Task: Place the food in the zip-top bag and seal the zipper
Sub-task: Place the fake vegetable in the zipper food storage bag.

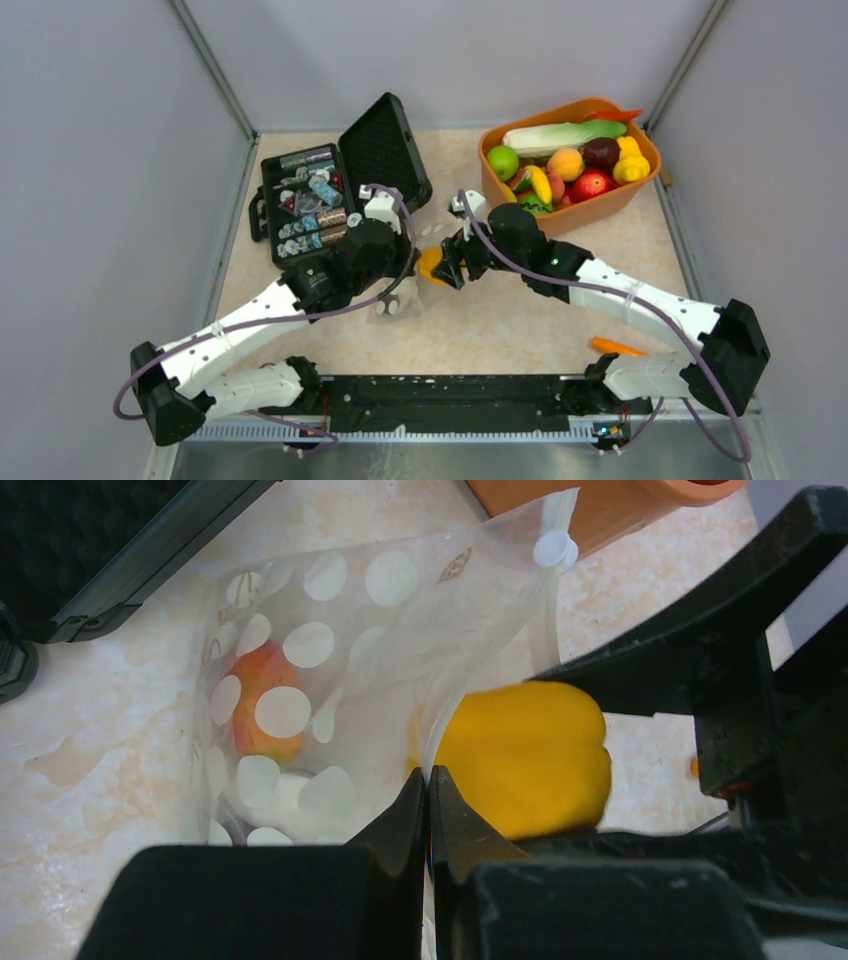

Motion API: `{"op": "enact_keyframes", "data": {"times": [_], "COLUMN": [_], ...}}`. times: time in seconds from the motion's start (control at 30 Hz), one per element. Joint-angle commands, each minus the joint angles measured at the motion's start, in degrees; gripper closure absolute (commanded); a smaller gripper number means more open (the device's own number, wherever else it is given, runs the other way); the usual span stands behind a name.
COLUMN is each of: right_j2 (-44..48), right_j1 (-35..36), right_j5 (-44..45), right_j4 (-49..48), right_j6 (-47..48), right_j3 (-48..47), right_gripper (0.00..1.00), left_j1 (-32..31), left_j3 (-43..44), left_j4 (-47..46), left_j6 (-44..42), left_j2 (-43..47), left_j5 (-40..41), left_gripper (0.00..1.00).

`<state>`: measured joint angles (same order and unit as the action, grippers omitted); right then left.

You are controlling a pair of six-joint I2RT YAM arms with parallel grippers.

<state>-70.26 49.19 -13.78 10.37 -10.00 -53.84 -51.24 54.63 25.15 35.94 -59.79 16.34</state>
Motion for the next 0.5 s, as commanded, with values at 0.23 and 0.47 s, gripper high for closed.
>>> {"op": "enact_keyframes", "data": {"times": [0.23,0.47], "right_j2": [3.1,1.3], "right_j1": [1.0,0.9], "right_j5": [18.7,17.5], "right_j4": [-8.6,-8.6], "right_j6": [-5.1,-7.3], "right_j3": [2.6,2.1], "right_gripper": [0.58,0.43], "left_j1": [0.2,0.2], "left_j3": [2.5,3.0], "left_j4": [-4.5,-4.9], "left_j6": [-3.7,-3.2], "left_j2": [-2.0,-2.1], "left_j5": [-8.3,-7.9], "left_gripper": [1.0,1.0]}}
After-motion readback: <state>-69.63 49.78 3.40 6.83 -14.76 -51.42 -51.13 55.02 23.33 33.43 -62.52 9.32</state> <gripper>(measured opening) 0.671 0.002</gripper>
